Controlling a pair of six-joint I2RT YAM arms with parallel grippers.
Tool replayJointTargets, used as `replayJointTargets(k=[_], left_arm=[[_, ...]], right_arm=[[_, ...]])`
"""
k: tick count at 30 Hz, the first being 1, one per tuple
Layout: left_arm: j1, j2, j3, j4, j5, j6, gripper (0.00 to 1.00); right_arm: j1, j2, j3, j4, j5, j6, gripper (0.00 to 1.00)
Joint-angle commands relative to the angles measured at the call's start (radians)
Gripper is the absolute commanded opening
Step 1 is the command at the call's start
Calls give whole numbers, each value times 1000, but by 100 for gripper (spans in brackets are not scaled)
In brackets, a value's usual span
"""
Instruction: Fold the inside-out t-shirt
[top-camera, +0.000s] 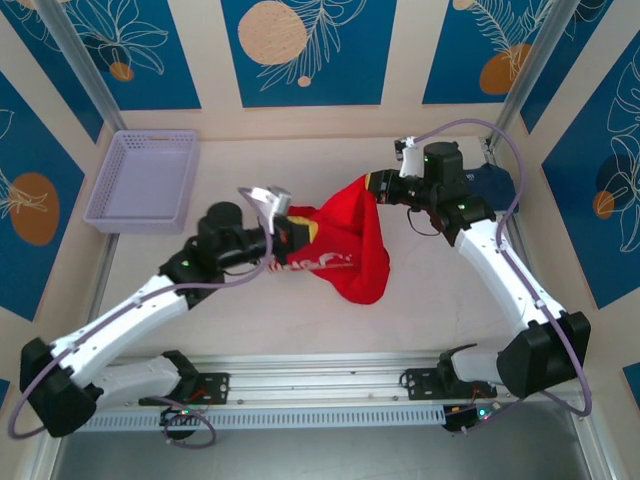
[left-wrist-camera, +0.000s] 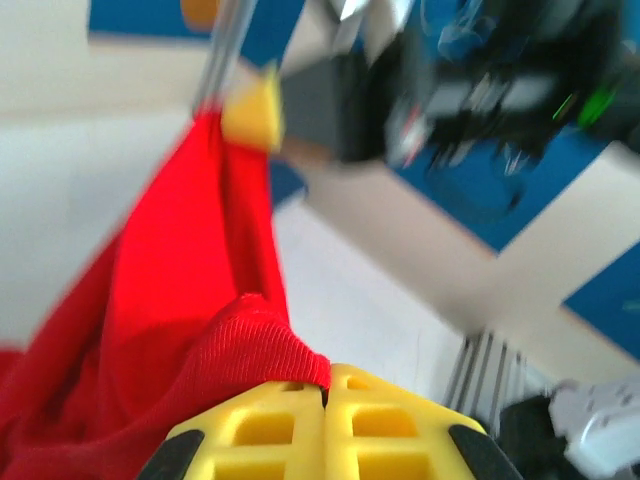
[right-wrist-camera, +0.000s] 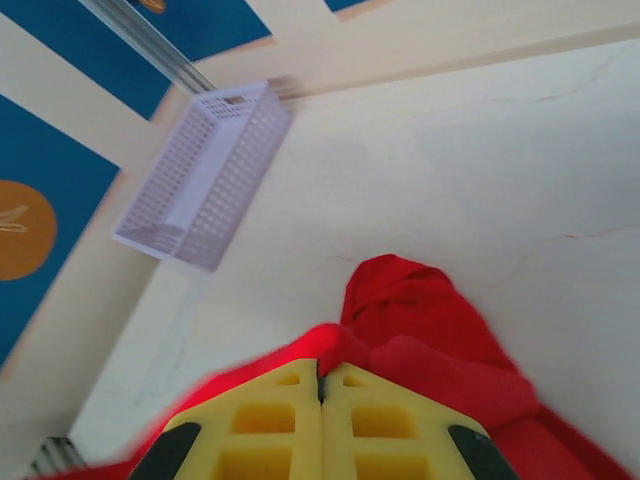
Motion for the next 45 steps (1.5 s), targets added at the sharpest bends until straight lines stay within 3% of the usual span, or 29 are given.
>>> replayJointTargets(k=[1,5,12,19,28,30,31,32,35,39,45], left_arm=[[32,-11,88,-55,-51,31,0],[38,15,191,-90,-93,73,0],[60,52,338,-175,-156,184,0],[111,60,333,-163,-112,189,0],[130,63,321,-155,-89,174,0],[133,61,321,-153,-95,171,0],[136,59,320,-153,-106,166,0],[140,58,323,-152,-123,161,0],[162,56,345,-162,-180,140,0],[207,57,428,-176,-244,140,0],[250,100,642,-183,-276,206,0]], right_arm=[[15,49,46,-87,131,-92,2],[17,84,123,-178,227,-154,11],[32,27,170,-239,321,-185,38],[175,-138,-105,-83,128,-185,48],[223,-73,-351,-7,242,-37,52],[223,-34,-382,47,210,-3,50],[222,-11,-384,61,198,9,43],[222,5,-376,58,201,11,30],[192,-11,-311,-17,303,-31,3],[82,-111,-143,-106,399,-130,0],[-38,-176,176,-112,386,-267,0]])
